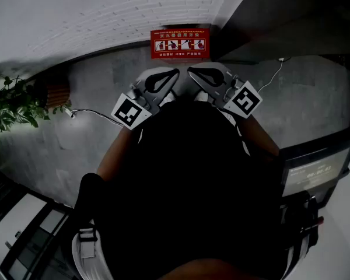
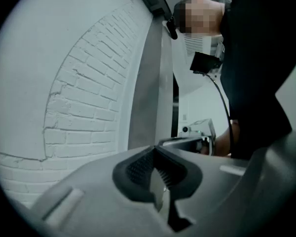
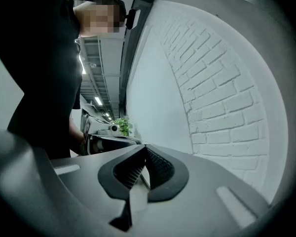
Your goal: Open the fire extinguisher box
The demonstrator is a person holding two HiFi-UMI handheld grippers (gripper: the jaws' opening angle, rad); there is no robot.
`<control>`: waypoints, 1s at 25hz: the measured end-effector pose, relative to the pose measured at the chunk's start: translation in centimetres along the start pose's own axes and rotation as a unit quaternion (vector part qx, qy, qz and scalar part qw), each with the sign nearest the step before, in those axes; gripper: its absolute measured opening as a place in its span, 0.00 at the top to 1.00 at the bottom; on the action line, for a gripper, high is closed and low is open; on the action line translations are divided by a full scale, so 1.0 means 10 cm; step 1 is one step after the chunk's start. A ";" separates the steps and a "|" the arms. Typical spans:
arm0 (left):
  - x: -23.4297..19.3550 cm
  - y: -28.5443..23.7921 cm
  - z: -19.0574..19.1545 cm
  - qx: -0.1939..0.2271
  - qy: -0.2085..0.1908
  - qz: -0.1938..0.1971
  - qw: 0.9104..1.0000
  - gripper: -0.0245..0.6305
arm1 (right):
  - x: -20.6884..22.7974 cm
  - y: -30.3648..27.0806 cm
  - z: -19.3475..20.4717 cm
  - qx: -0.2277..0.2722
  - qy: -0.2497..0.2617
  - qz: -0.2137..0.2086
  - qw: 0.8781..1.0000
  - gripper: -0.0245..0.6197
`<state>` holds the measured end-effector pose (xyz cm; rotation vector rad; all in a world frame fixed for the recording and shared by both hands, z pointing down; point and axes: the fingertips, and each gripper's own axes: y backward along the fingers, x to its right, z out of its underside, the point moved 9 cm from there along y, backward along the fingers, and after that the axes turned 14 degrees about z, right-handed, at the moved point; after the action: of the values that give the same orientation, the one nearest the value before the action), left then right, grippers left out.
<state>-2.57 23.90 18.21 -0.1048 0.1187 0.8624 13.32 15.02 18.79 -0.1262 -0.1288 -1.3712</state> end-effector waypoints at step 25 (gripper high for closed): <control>-1.54 0.27 0.54 -0.016 0.044 0.056 0.997 0.96 | 0.77 -0.85 0.64 -0.059 -0.087 0.139 0.985 0.95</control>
<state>-14.21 14.85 25.63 -0.1672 0.1952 0.9720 6.41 6.94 26.47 -0.3513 -0.1692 -1.0880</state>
